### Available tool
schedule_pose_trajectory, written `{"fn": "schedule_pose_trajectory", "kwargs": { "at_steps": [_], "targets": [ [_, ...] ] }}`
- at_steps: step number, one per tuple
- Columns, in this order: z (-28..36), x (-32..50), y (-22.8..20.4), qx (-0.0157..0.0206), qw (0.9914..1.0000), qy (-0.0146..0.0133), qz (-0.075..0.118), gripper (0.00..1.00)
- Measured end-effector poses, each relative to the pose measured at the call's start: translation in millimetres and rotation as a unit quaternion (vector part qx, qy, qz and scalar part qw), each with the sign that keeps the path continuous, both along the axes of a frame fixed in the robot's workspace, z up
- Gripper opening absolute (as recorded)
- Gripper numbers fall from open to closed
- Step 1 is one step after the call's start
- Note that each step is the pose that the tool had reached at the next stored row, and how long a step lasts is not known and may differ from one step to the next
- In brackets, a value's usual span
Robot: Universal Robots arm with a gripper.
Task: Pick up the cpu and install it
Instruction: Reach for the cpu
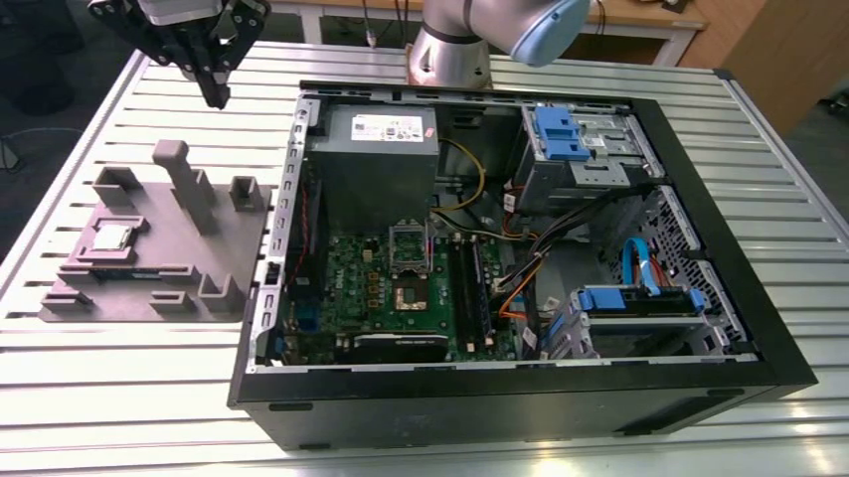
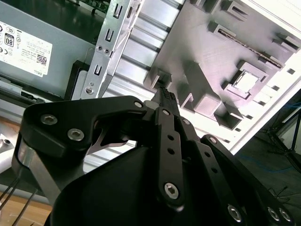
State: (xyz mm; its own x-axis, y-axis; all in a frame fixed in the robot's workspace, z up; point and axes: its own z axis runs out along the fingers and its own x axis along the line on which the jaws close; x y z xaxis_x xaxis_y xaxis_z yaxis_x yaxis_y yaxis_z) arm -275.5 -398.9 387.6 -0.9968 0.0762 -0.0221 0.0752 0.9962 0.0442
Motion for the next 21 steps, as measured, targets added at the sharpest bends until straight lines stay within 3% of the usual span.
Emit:
{"fn": "schedule_pose_trajectory", "kwargs": {
  "at_steps": [21],
  "targets": [
    [-0.3, -10.6, 0.0, 0.0000, 1.00000, 0.0000, 0.000, 0.10]
  ]
}}
